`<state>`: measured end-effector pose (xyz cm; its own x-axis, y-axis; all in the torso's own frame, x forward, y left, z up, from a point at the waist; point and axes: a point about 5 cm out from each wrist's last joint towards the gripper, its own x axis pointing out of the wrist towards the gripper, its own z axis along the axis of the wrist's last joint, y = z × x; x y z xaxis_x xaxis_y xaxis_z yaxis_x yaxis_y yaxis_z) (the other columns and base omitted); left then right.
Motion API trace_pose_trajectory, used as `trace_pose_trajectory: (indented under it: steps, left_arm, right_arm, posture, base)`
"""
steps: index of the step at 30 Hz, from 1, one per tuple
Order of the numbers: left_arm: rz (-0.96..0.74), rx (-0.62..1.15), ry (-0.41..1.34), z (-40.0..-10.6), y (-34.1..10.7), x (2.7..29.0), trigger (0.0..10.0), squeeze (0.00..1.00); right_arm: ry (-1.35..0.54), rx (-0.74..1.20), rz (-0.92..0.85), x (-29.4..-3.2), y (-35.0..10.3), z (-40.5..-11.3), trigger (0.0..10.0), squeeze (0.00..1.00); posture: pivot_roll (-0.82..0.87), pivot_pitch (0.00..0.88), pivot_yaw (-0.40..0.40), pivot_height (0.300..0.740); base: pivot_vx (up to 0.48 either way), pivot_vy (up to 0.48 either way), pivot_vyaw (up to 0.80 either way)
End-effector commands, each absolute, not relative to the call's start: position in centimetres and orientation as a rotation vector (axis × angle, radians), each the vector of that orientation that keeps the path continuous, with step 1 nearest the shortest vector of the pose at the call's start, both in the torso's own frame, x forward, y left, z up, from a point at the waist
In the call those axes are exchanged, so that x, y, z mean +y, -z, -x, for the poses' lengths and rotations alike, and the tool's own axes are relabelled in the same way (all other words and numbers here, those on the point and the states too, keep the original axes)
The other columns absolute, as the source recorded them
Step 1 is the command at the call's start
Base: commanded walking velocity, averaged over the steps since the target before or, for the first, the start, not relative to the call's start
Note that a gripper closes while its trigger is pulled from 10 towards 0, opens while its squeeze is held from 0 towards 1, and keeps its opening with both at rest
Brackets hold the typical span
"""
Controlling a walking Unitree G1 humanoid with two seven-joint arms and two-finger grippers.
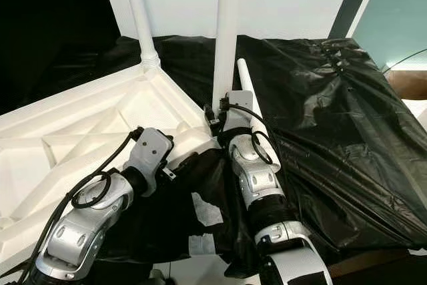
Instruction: Building children table
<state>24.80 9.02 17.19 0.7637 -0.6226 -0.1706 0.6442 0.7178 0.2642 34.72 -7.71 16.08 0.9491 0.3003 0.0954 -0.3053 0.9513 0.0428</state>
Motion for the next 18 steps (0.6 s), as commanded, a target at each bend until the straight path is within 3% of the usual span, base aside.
trace_pose_trajectory:
  steps: [1, 3, 4, 5, 7, 8, 17, 18]
  left_arm:
    - [-0.334, 0.068, 0.608, -25.2, -17.0, 9.6, 10.0, 0.00]
    - [-0.334, 0.067, 0.606, -25.2, -17.0, 9.6, 10.0, 0.00]
    - [-0.335, 0.066, 0.605, -25.2, -17.0, 9.6, 10.0, 0.00]
    - [-0.336, 0.064, 0.604, -25.2, -17.0, 9.6, 10.0, 0.00]
    - [-0.337, 0.063, 0.604, -25.2, -17.1, 9.5, 10.0, 0.00]
    - [-0.337, 0.063, 0.601, -25.2, -17.0, 9.5, 10.0, 0.00]
    - [-0.323, 0.060, 0.602, -25.2, -16.9, 9.3, 10.0, 0.00]
    - [-0.320, 0.056, 0.601, -25.2, -16.9, 9.2, 10.0, 0.00]
  right_arm:
    - [-0.319, -0.071, -0.122, -8.0, -15.4, -34.4, 10.0, 0.00]
    - [-0.330, -0.087, -0.127, -8.2, -15.7, -34.3, 10.0, 0.00]
    - [-0.329, -0.095, -0.126, -8.5, -15.9, -34.3, 10.0, 0.13]
    - [-0.330, -0.102, -0.123, -9.0, -16.0, -34.2, 10.0, 0.69]
    - [-0.325, -0.109, -0.119, -9.4, -16.2, -34.2, 10.0, 0.69]
    - [-0.346, -0.118, -0.107, -10.0, -16.2, -34.1, 10.0, 1.00]
    - [-0.513, -0.131, -0.042, -13.2, -15.8, -34.0, 10.0, 1.00]
    - [-0.542, -0.127, -0.034, -13.5, -15.7, -34.1, 10.0, 0.00]
  posture:
    - [0.11, 0.084, -0.016, 0.740]
    - [0.11, 0.084, -0.016, 0.740]
    - [0.11, 0.086, -0.018, 0.740]
    - [0.11, 0.086, -0.019, 0.740]
    - [0.11, 0.086, -0.019, 0.740]
    - [0.11, 0.089, -0.024, 0.740]
    - [0.11, 0.082, -0.027, 0.740]
    - [0.11, 0.080, -0.028, 0.740]
  base:
    - [0.000, 0.000, 0.00]
    - [0.000, 0.000, 0.00]
    - [0.000, 0.000, 0.00]
    - [0.000, 0.000, 0.00]
    - [0.000, 0.000, 0.00]
    - [0.000, 0.000, 0.00]
    - [0.000, 0.000, 0.00]
    - [0.000, 0.000, 0.00]
